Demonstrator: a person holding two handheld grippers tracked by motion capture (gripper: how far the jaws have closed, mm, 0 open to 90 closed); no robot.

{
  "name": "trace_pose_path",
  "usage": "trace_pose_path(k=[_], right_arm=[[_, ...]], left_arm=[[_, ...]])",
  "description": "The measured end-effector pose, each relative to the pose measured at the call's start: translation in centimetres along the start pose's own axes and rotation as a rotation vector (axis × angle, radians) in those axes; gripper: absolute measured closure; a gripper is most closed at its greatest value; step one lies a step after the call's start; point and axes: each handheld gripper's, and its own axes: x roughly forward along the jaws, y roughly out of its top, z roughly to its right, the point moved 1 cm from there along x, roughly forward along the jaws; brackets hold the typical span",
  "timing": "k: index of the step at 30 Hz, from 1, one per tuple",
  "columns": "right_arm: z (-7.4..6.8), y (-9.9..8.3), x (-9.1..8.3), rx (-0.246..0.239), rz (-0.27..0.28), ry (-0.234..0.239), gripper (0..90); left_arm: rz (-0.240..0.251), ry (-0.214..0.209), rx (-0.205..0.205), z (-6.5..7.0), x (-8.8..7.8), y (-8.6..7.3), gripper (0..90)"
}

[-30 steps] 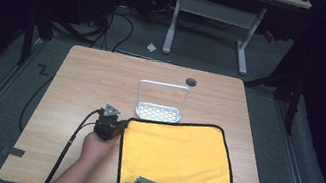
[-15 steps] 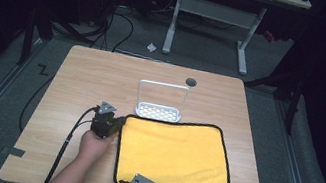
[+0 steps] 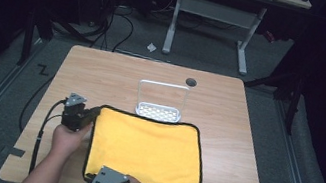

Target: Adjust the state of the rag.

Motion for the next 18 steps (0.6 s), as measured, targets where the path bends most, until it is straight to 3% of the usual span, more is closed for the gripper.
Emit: trace_pose_path(k=[5, 8, 12, 18], right_arm=[[-1.2, 2.4, 1.4, -0.046, 0.031, 0.03, 85.9], [-1.4, 2.9, 1.3, -0.055, 0.043, 0.027, 85.8], [-0.3, 2.0, -0.2, -0.028, 0.041, -0.012, 85.8], [2.1, -1.3, -4.0, 0.048, 0.019, -0.094, 85.7]], left_arm=[[0.02, 0.044, -0.032, -2.5, -2.9, 0.0, 87.2], [0.029, 0.046, -0.039, -2.5, -3.3, 0.3, 87.2], [0.043, 0.033, -0.032, -0.6, -2.2, 0.8, 87.1], [0.044, 0.012, -0.032, 2.7, 0.5, 1.3, 87.0]])
